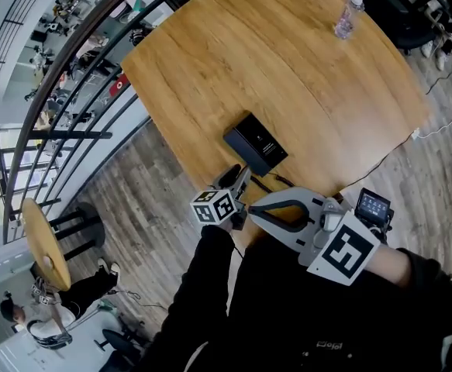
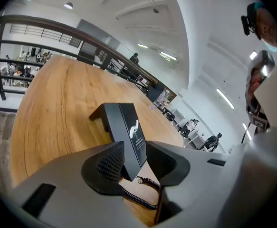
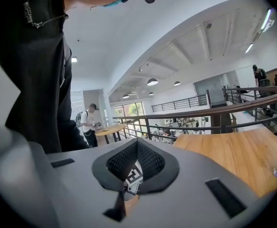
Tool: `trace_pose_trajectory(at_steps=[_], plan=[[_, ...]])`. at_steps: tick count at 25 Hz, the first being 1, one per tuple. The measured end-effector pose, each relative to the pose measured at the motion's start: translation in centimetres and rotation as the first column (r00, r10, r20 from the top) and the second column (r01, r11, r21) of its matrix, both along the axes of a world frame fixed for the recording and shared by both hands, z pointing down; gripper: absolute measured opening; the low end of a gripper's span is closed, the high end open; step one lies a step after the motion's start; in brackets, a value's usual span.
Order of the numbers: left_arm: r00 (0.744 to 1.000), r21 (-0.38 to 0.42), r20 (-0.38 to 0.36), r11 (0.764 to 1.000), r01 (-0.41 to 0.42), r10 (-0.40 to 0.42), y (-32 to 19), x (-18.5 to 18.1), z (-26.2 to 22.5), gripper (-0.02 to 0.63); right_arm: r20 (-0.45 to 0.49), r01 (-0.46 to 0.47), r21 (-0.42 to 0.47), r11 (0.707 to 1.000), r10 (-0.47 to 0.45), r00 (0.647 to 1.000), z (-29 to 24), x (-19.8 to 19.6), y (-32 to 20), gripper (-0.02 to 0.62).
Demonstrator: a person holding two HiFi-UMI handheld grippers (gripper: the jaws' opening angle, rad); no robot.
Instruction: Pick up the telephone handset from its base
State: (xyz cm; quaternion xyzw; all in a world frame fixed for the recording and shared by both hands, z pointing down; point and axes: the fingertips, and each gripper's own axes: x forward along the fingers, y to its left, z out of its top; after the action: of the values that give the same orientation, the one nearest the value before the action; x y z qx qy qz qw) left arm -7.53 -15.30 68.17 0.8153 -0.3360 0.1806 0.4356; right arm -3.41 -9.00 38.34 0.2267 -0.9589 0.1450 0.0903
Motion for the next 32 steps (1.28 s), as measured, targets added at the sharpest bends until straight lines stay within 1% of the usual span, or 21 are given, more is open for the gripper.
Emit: trace_pose_trajectory(at_steps=[3, 5, 6, 8, 9, 12, 16, 19, 20, 21, 23, 25, 28, 32], plan=[[1.0, -0.054, -0.024, 0.998, -0.013, 0.012, 0.2, 0.0, 2.2, 0.177, -0.015, -0.026, -0.005, 1.0, 0.026, 1.0, 0.3, 0.8, 0.5, 0.017], [0.997, -0.078, -0.075, 0.996, -0.031, 0.025, 0.0, 0.2, 3.0, 0.24, -0.005, -0.04, -0.006, 0.999, 0.04, 0.999, 0.3, 1.2, 0.7, 0.018], [0.993, -0.084, -0.114, 0.996, -0.03, 0.02, -0.4, 0.3, 3.1, 0.255, 0.012, -0.039, -0.008, 0.999, 0.039, 0.999, 0.2, 1.4, 0.8, 0.018], [0.983, -0.096, -0.185, 0.995, -0.014, -0.003, -1.2, 0.1, 3.2, 0.258, 0.045, -0.029, -0.029, 0.999, 0.03, 0.999, -0.1, 1.7, 1.5, 0.018], [0.979, -0.103, -0.204, 0.995, -0.014, -0.007, -1.4, 0.0, 3.4, 0.258, 0.051, -0.027, -0.039, 0.999, 0.029, 0.998, -0.2, 1.8, 2.0, 0.018], [0.975, -0.13, -0.224, 0.991, -0.032, 0.003, -1.7, 0.1, 4.5, 0.258, 0.056, -0.035, -0.044, 0.998, 0.037, 0.998, -0.3, 2.2, 2.5, 0.018], [0.965, -0.162, -0.262, 0.987, -0.008, -0.035, -3.2, 0.4, 5.2, 0.258, 0.063, -0.022, -0.049, 0.999, 0.025, 0.998, -0.4, 2.0, 3.1, 0.018], [0.96, -0.184, -0.278, 0.983, -0.009, -0.043, -3.5, 0.8, 5.6, 0.258, 0.064, -0.001, -0.044, 0.999, 0.004, 0.998, -0.4, 1.8, 3.8, 0.018], [0.957, -0.192, -0.285, 0.981, -0.004, -0.052, -3.6, 1.0, 5.8, 0.255, 0.064, 0.002, -0.043, 0.999, 0.001, 0.998, -0.4, 1.8, 3.9, 0.018], [0.954, -0.196, -0.291, 0.981, 0.005, -0.063, -3.7, 1.0, 5.8, 0.23, 0.065, 0.002, -0.041, 0.999, 0.001, 0.998, -0.3, 1.7, 3.9, 0.017], [0.952, -0.191, -0.295, 0.981, 0.023, -0.079, -3.9, 0.9, 5.8, 0.159, 0.066, -0.002, -0.038, 0.999, 0.005, 0.998, -0.3, 1.7, 3.9, 0.017], [0.95, -0.183, -0.3, 0.983, 0.028, -0.083, -3.9, 1.0, 5.6, 0.153, 0.057, -0.008, -0.041, 0.999, 0.01, 0.998, -0.1, 1.6, 3.8, 0.018], [0.943, -0.182, -0.322, 0.983, 0.023, -0.081, -3.6, 0.9, 5.4, 0.105, 0.05, -0.013, -0.048, 0.999, 0.015, 0.999, 0.1, 1.6, 3.9, 0.018], [0.938, -0.166, -0.335, 0.986, 0.029, -0.084, -3.6, 0.2, 5.6, 0.092, 0.043, -0.009, -0.043, 0.999, 0.011, 0.999, 0.2, 1.3, 4.0, 0.018]])
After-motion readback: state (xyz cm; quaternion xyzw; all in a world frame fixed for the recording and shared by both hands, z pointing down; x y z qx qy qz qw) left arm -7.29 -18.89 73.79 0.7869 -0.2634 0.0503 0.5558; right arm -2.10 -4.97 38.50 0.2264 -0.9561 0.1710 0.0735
